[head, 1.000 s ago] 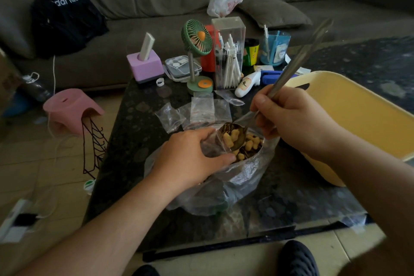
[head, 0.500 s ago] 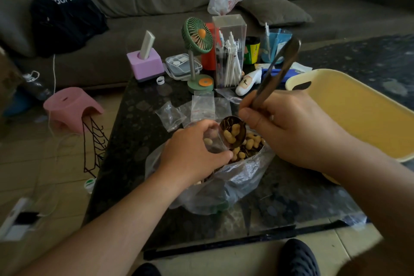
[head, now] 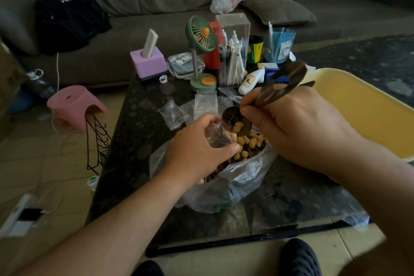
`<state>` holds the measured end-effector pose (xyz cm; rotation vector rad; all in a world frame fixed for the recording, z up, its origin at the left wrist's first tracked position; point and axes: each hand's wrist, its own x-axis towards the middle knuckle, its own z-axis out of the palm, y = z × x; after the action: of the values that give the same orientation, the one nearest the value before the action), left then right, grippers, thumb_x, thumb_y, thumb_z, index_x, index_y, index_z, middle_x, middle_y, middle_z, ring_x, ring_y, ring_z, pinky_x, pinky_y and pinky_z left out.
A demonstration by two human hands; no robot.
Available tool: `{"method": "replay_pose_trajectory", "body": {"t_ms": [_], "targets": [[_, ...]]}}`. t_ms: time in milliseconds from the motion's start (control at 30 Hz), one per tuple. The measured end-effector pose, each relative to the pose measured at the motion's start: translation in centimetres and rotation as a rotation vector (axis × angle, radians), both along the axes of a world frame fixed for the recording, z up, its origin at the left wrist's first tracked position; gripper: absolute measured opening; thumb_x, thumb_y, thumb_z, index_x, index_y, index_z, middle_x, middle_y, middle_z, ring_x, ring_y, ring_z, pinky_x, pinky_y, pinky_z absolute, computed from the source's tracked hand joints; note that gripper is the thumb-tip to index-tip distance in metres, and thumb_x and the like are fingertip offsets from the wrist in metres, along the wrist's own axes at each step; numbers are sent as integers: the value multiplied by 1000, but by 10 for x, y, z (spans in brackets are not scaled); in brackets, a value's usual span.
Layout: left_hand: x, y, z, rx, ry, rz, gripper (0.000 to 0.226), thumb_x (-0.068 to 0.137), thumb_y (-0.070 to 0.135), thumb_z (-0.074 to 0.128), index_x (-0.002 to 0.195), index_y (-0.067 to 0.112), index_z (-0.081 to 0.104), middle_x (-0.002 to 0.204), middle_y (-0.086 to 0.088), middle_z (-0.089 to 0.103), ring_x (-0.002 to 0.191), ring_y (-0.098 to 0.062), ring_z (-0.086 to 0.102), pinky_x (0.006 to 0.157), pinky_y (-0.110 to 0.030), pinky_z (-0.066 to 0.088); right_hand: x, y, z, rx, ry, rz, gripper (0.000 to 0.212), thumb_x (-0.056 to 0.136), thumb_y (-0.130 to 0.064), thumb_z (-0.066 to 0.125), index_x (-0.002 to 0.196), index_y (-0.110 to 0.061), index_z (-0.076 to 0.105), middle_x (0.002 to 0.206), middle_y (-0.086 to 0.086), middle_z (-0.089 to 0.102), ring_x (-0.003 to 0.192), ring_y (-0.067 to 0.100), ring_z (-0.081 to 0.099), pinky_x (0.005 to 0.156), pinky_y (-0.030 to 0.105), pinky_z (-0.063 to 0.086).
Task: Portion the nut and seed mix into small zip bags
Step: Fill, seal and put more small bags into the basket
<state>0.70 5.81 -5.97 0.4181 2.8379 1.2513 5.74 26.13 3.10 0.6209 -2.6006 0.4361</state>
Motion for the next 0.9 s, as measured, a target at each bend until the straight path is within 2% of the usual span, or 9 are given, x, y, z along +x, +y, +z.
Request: {"method": "replay_pose_trajectory", "body": {"t_ms": [100,167,267,367,533,600,700,833,900], "targets": [[0,2,-1,96,-72,-5,64,74,55,90,127,49,55,103,34,60,96,20,57,79,-7,44,-1,1,-1,-34,29,2,33,106,-41,39,109,-23,66,89,-11,57,76,15,56,63,43,52],[0,4,-4,169,-118,-7,65,75,49,92,127,48,53,107,31,62,95,23,58,76,-2,41,0,0,-1,-62,72,17,34,106,-39,41,113,-19,67,96,-3,64,81,23,62,64,48,55],[0,5,-7,273,-142,8,64,76,47,92,129,44,55,124,20,68,114,11,62,88,-10,47,1,-1,-2,-67,136,32,32,107,-34,45,115,-14,69,98,3,68,81,25,65,63,48,57],[1,6,-9,382,-155,0,65,78,43,93,134,37,58,130,15,70,123,3,63,105,-28,53,1,-1,-4,-92,160,32,31,107,-31,46,115,-13,70,99,1,67,82,12,59,64,42,56],[5,9,-7,471,-143,3,51,83,31,90,118,45,56,117,13,75,106,4,70,85,-14,54,0,2,-4,-116,195,48,25,106,-24,50,114,-11,70,100,-5,66,88,13,61,74,34,51],[6,9,-8,483,-128,-2,47,84,29,89,121,39,61,113,12,77,99,-3,74,82,-12,53,-1,2,-3,-120,179,59,26,107,-25,49,113,-12,70,98,-13,57,86,6,56,72,29,48],[8,9,-6,420,-62,-16,34,85,30,88,115,30,70,108,19,77,103,3,71,82,-5,48,-1,2,-4,-128,153,47,28,107,-29,46,114,-15,69,97,-14,58,85,4,56,70,28,48],[10,5,-7,329,24,-63,35,88,35,86,120,32,73,110,19,77,108,4,70,94,-23,56,0,3,-3,-155,124,48,25,107,-27,47,109,-17,69,92,-4,69,81,14,63,69,40,53],[10,3,-8,256,84,-72,37,87,38,85,121,32,72,109,20,77,106,5,70,94,-25,58,-1,5,-4,-184,115,43,22,106,-24,50,108,-16,71,91,-6,68,81,11,62,71,33,52]]}}
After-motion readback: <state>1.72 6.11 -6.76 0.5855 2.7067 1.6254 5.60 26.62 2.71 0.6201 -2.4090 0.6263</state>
